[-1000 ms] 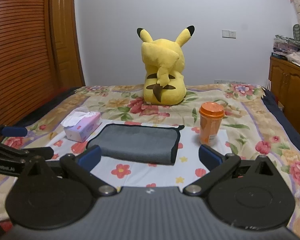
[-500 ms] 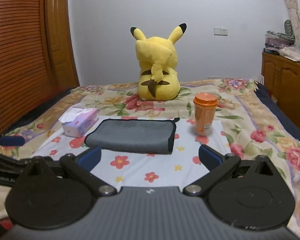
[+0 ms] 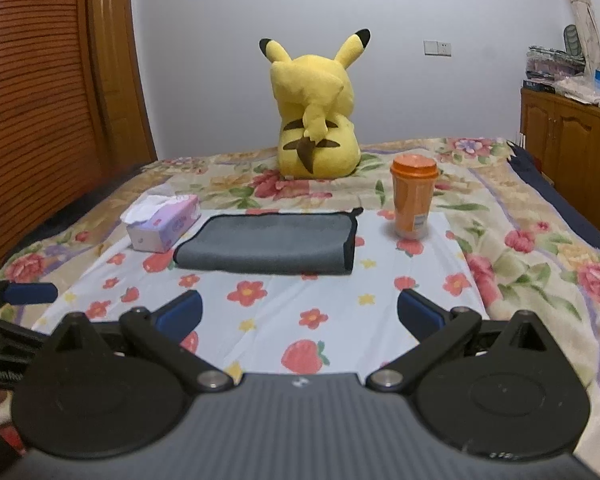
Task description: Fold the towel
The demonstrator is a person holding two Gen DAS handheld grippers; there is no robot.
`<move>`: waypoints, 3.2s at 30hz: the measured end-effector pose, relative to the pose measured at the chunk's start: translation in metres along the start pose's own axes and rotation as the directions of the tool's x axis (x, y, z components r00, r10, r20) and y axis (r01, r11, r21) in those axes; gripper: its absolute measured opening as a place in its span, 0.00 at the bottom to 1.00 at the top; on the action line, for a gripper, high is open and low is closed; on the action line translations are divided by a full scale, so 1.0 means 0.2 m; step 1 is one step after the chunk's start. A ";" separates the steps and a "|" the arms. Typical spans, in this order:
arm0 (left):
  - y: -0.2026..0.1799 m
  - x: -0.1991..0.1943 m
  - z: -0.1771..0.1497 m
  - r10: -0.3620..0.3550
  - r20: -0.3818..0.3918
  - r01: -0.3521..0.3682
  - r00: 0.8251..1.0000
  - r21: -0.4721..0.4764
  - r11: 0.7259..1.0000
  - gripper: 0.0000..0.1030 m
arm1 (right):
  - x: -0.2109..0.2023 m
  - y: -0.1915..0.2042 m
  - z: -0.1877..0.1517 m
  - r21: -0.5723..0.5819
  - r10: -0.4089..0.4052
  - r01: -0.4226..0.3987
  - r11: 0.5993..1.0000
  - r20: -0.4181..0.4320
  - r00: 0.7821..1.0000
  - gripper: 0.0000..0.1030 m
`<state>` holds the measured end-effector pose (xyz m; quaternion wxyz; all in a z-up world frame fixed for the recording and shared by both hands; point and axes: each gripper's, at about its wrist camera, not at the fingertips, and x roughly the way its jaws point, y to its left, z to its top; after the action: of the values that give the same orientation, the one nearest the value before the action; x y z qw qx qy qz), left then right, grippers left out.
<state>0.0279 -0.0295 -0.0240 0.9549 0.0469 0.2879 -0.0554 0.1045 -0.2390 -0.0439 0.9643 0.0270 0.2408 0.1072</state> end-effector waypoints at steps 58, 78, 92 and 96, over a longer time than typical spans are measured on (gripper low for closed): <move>0.05 -0.19 -0.01 0.091 0.263 -0.093 0.960 -0.007 0.996 1.00 | -0.14 -0.04 -0.04 0.016 -0.110 0.109 0.994 0.194 0.975 1.00; 0.05 -0.19 -0.02 0.094 0.264 -0.095 0.960 -0.009 0.995 1.00 | -0.14 -0.03 -0.04 0.015 -0.110 0.109 0.994 0.194 0.975 1.00; 0.06 -0.18 -0.03 0.094 0.260 -0.095 0.961 -0.010 0.995 1.00 | -0.14 -0.03 -0.04 0.013 -0.110 0.110 0.994 0.194 0.975 1.00; 0.06 -0.18 -0.03 0.094 0.260 -0.095 0.961 -0.010 0.995 1.00 | -0.14 -0.03 -0.04 0.015 -0.111 0.110 0.994 0.194 0.975 1.00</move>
<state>-0.0039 -0.0145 -0.0072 0.9859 0.0542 0.1575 -0.0160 0.0778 -0.2519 -0.0391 0.9876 0.0261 0.1467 0.0496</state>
